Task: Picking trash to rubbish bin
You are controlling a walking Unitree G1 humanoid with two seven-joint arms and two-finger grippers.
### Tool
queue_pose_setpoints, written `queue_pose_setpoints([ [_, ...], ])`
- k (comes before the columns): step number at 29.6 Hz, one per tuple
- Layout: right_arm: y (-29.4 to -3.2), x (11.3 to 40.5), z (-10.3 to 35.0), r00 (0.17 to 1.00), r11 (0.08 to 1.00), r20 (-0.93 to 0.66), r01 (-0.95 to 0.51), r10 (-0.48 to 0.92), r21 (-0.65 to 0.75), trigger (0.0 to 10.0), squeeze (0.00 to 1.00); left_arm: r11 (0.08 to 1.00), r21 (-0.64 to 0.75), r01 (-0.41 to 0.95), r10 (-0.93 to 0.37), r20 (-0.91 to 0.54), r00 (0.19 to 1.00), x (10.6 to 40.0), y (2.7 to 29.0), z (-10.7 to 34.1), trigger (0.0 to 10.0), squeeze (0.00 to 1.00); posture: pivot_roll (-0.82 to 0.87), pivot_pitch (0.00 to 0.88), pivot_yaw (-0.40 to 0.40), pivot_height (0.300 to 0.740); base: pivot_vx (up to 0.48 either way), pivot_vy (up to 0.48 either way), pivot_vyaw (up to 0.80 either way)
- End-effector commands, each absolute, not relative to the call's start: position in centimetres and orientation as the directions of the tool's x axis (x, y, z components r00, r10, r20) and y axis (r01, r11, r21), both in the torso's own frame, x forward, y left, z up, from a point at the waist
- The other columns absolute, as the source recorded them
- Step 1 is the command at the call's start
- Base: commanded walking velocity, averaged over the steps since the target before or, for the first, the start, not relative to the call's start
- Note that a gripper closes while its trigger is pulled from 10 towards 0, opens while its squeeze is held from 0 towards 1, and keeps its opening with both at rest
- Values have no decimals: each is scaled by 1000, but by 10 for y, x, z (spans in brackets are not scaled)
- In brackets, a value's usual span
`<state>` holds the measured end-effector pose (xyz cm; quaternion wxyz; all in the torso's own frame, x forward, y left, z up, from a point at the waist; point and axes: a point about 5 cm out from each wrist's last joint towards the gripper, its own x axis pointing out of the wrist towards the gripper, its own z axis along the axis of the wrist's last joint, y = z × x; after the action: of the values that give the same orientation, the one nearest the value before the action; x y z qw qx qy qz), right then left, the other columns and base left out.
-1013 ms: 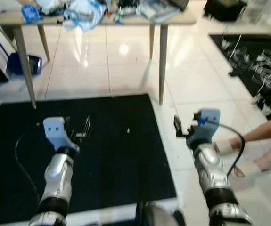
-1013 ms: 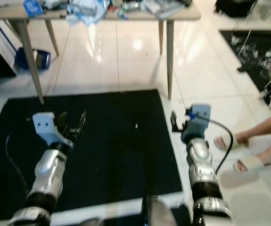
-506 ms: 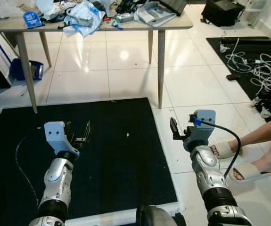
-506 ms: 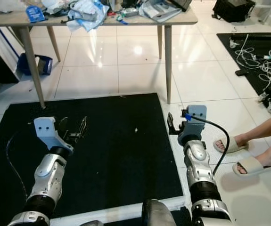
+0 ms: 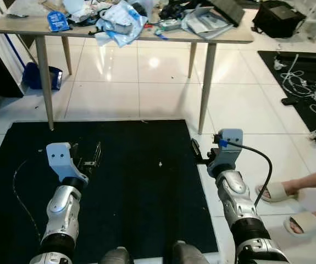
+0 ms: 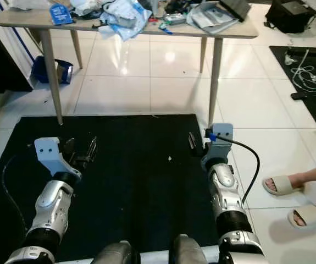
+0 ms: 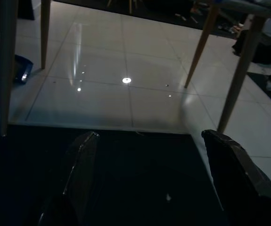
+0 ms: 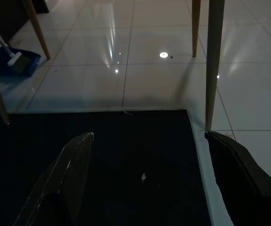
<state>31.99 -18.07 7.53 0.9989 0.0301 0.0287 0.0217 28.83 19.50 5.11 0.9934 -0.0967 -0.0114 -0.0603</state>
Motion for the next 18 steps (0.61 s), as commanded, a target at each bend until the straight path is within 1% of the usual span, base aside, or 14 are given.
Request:
queue_pose_setpoints([
  [1,-186,316,70,997,998,-76,-24,29,62,10000,0,971,-205,126,-128,3,992,285,192,44,10000,0,11,127,-5,740,296,0,0],
  [11,-188,318,72,997,999,-71,-21,24,38,10000,0,969,-210,128,-130,7,992,286,192,44,10000,0,10,129,-5,740,296,0,0],
  [18,-199,324,82,999,1000,-50,-17,18,10,10000,0,966,-216,142,-141,21,990,287,191,46,10000,0,6,132,-5,740,293,0,0],
])
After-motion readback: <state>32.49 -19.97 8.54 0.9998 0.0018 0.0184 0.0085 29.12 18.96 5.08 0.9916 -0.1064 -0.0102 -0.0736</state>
